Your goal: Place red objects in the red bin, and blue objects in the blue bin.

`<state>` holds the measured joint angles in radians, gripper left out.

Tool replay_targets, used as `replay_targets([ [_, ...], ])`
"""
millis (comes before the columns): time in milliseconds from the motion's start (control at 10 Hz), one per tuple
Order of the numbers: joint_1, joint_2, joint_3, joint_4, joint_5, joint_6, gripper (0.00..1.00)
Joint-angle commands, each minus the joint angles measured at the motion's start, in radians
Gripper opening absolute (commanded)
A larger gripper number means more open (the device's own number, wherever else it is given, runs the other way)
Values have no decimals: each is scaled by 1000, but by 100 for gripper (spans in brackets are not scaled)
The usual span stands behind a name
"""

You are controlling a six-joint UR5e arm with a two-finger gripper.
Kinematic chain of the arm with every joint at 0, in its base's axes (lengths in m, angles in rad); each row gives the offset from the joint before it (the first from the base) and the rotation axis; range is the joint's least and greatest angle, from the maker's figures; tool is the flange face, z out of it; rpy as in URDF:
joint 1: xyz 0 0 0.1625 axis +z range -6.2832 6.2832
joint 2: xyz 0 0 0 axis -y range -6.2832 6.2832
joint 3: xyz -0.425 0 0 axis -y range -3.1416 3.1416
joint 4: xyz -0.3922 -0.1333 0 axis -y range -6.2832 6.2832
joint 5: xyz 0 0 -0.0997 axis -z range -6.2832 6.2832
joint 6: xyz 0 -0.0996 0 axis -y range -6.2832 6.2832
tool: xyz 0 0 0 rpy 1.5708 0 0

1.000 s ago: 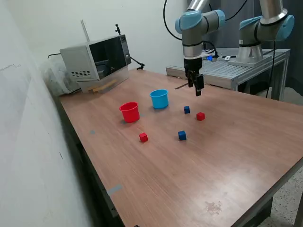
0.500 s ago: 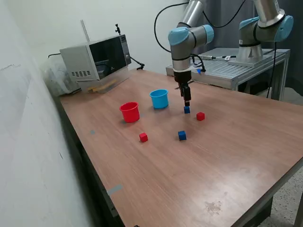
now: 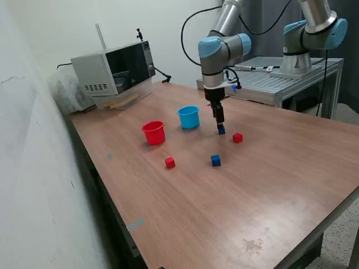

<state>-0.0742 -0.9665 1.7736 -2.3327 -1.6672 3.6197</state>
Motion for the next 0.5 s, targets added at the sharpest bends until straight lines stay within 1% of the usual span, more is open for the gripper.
replay_targets([
  [0,1,2,1,0,15,-1,100],
  [400,7,3,13,-2,15,-1,100],
])
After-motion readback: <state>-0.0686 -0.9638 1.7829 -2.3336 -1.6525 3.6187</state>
